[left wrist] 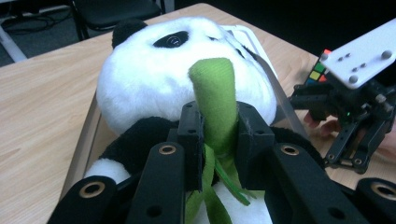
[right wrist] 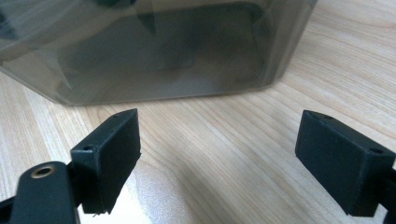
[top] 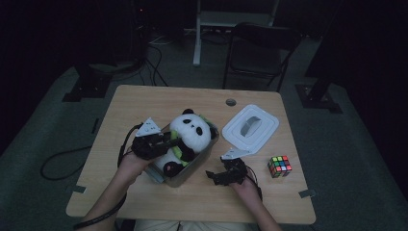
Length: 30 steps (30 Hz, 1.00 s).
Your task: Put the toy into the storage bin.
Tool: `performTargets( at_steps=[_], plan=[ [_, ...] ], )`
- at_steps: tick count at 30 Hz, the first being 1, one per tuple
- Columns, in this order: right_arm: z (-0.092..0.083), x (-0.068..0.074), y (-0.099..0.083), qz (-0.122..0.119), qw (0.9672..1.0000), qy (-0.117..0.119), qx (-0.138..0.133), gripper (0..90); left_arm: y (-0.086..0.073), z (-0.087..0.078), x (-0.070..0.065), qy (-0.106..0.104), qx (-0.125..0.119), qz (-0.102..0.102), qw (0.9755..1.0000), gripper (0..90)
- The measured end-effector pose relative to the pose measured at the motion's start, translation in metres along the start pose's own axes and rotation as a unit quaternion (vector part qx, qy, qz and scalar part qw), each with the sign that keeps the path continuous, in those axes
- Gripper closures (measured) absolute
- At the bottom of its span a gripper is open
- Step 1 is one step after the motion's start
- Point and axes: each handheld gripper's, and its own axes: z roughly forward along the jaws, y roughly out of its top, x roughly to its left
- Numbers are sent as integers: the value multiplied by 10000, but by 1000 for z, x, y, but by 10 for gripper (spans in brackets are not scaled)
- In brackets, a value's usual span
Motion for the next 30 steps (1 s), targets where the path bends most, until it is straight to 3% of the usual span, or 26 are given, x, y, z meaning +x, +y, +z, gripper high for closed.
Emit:
performTargets(
  at_steps=[12, 18, 23, 26, 30],
  plan=[
    [-1, -1, 0, -6, 10000, -14, -18, 139, -3, 9, 3, -167, 288, -76, 9994, 715],
    [-1, -1, 0, 4, 10000, -3, -24, 139, -7, 19, 4, -242, 628, -58, 9977, 687],
    [0, 0, 0, 2, 10000, -5, -11, 139, -9, 24, 4, -216, 742, -102, 9970, 686],
    [0, -1, 0, -1, 10000, -5, -4, 139, -9, 23, 3, -311, 713, -44, 9970, 611],
    [-1, 0, 1, -13, 10000, -11, -19, 139, -10, 21, -1, -450, 569, 5, 9974, 434]
  ],
)
